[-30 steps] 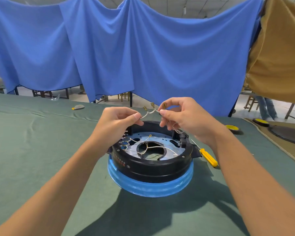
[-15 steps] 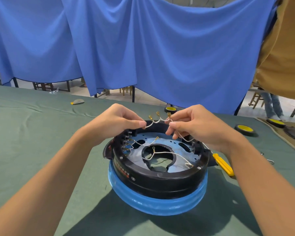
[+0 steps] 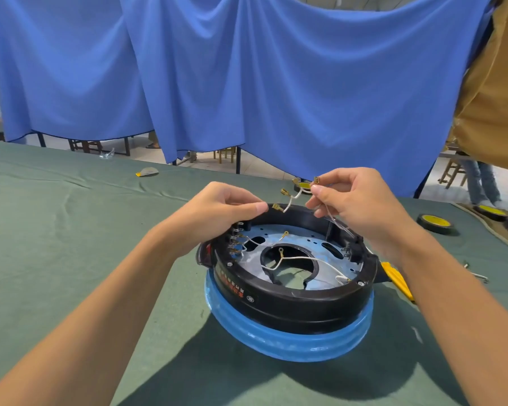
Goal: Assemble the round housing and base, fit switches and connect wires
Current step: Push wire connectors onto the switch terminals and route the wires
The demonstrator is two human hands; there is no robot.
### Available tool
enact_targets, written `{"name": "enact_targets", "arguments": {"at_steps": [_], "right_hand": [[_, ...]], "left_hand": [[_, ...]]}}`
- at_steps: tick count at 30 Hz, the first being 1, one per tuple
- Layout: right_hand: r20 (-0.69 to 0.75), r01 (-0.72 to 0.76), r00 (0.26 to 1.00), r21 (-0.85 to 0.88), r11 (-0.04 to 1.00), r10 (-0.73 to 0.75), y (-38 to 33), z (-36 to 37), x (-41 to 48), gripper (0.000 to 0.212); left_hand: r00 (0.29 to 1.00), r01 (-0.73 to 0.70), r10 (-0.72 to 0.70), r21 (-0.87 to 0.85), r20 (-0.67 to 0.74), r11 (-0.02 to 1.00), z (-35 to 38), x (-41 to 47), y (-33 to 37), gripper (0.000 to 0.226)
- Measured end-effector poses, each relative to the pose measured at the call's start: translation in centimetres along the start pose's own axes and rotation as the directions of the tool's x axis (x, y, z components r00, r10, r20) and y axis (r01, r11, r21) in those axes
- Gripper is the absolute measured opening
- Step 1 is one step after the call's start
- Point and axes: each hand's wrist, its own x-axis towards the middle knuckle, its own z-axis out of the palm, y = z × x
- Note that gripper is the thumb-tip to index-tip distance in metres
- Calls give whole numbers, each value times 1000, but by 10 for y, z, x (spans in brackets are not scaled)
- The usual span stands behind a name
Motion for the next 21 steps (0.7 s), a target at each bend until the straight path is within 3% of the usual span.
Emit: {"name": "enact_targets", "arguments": {"at_steps": [5,8,11,15,18,21], "right_hand": [[89,87,993,-87,992,-79,-5,-2,-3,4],[178,204,971,-279,938,-158,-8,4,-6,12],[162,319,947,-397,860,-277,-6,15,-8,11],[80,460,865,-524,717,-496,-1,28,-15,3],[96,574,759,-566,592,-644,-1,35,-19,10],[130,626,697,-589,510,-705,-2,38,-20,12]], "left_hand": [[956,32,-7,78,-294,996,10,-7,-20,15],[932,28,-3,65,-361,997,12,-8,-26,15],[905,-34,42,25,-422,999,12,-12,-26,18],[895,-99,111,52,-432,994,20,-20,-12,37],[932,-11,3,-21,-362,1000,23,-20,1,51],[933,30,-93,-182,-348,983,22,-20,3,45]]}}
